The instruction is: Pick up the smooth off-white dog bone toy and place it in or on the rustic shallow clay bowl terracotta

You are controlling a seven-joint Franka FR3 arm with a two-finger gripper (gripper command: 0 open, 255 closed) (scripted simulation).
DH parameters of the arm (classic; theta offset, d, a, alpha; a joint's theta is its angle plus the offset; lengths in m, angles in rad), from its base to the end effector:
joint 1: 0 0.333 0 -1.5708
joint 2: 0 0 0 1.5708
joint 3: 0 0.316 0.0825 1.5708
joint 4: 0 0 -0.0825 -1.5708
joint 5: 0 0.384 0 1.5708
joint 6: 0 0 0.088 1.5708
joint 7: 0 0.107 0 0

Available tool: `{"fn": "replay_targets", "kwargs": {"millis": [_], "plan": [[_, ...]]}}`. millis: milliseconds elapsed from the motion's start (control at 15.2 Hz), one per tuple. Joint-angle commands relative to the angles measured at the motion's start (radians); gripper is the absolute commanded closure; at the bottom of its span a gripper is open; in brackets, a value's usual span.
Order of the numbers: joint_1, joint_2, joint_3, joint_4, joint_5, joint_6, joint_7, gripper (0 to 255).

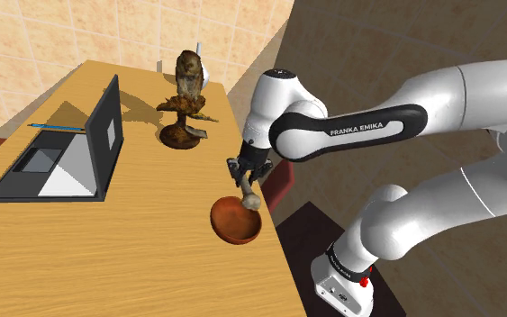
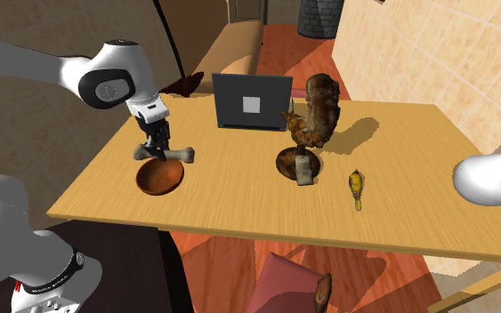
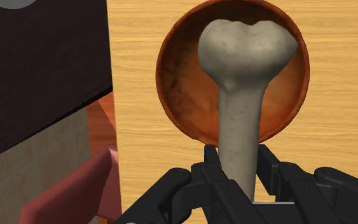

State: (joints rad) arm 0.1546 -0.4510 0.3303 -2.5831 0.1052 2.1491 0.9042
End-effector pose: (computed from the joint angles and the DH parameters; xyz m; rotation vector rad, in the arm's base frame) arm 0.3505 0.1871 0.4037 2.9996 -0.7790 0.0520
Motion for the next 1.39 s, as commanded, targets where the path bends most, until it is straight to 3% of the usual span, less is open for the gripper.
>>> {"fn": "replay_targets", "kwargs": {"millis": [0, 66, 990, 1320], "plan": [[0.031, -0.029, 0.033, -0.018, 0.026, -0.010, 0.044, 255], [0.061, -0.058, 0.061, -0.034, 0.052, -0.022, 0.082, 255], [0.045, 0.077, 0.108, -0.136, 0.041, 0.212, 0.111, 255], [0.045, 0.077, 0.108, -0.136, 0.041, 0.212, 0.111, 255]]}}
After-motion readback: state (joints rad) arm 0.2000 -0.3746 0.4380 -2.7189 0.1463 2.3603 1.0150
